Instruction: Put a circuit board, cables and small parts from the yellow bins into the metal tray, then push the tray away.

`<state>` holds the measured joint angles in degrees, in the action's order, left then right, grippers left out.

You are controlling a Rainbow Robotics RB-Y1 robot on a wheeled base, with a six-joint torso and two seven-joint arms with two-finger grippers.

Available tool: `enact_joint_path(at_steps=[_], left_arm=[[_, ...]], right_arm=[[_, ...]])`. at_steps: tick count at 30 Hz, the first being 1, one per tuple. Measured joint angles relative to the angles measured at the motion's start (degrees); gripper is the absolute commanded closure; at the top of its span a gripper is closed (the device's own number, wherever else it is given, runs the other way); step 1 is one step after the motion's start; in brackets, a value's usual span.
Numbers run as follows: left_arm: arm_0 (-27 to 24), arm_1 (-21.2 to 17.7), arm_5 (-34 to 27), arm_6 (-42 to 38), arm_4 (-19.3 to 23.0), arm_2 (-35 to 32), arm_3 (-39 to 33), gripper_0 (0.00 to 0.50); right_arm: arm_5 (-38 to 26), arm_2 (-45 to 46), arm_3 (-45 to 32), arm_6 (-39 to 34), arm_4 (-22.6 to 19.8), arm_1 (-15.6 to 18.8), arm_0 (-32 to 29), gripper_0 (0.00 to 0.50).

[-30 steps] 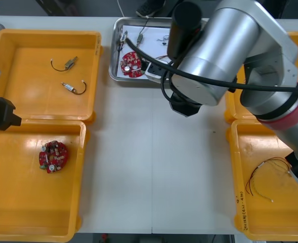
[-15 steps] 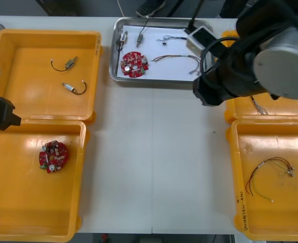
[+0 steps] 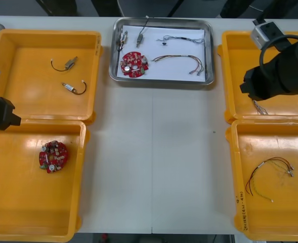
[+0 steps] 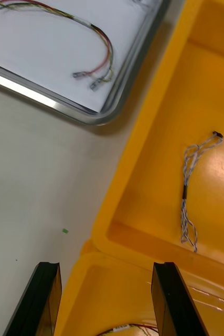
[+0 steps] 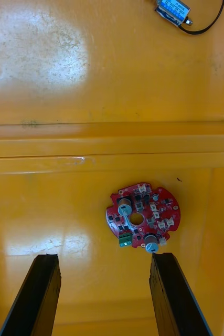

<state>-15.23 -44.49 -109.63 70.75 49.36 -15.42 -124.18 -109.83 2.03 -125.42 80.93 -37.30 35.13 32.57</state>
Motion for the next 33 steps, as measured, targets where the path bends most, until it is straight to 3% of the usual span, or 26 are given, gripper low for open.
enact_joint_path(at_steps=[14,33], left_arm=[[0.01,-0.01,0.0,0.0,-0.02,-0.01,-0.01,0.0],[0.01,-0.01,0.0,0.0,-0.02,-0.01,-0.01,0.0]], right_arm=[[-0.01,18.36,-0.74,-1.4,-8.33,3.05,-14.93,0.0],[-0.01,22.96,-0.96,-2.47,-9.7,3.52,-27.08,0.0]])
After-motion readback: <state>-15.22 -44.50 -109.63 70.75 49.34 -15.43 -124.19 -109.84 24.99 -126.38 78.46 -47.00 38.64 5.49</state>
